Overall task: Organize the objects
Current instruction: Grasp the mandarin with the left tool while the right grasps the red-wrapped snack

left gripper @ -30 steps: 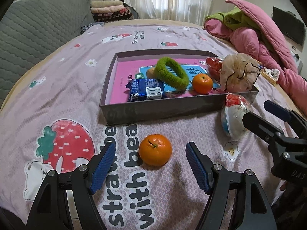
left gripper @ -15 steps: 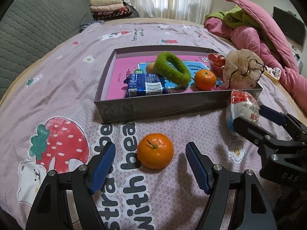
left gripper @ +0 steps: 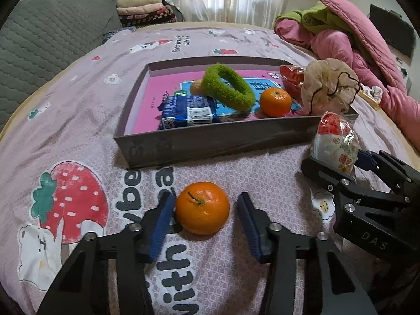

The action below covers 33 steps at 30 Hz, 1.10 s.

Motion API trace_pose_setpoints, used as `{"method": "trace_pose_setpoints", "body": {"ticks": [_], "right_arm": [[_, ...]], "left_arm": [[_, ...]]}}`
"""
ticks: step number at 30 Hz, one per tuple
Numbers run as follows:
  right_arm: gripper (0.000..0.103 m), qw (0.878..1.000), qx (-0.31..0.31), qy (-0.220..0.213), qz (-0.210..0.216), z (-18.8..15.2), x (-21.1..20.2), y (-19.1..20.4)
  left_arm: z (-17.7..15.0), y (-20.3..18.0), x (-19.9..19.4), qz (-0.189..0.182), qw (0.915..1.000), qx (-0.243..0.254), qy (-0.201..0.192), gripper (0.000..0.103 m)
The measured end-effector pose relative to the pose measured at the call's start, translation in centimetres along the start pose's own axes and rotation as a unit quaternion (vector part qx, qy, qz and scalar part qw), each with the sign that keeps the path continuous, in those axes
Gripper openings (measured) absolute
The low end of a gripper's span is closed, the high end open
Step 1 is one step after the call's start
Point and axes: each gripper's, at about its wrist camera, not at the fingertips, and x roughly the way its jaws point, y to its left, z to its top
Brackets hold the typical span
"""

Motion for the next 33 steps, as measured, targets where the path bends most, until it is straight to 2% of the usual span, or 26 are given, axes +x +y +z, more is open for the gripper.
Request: {"method": "trace_pose_setpoints", "body": {"ticks": [4,10,18,33], "right_arm": [[0.059,1.000,-0.008,-0.004,-0.001,0.0,0.0,0.1],[0.059,1.000,-0.023,-0.018,-0.001,0.0,-0.7,0.5],[0.059,0.999,-0.030,-0.042,-0.007,0.5,-2.2,0.5],[0.059,0.995,-0.040,-0.087,-0.014,2.2,-4.8,0.2]], "left_arm": [[0.0,-0.2,0.1,0.007,0.9999,0.008,-0.004,0.039],[0.2,0.1,-0.3,0.000,1.0000,0.000,-0.009,0.038],[1.2,0.0,-2.0,0.000,0.9992,0.002,-0.041,0.038],[3.5,-0.7,-4.3,-0.001,0.9972,-0.004,-0.075,0.038]]}}
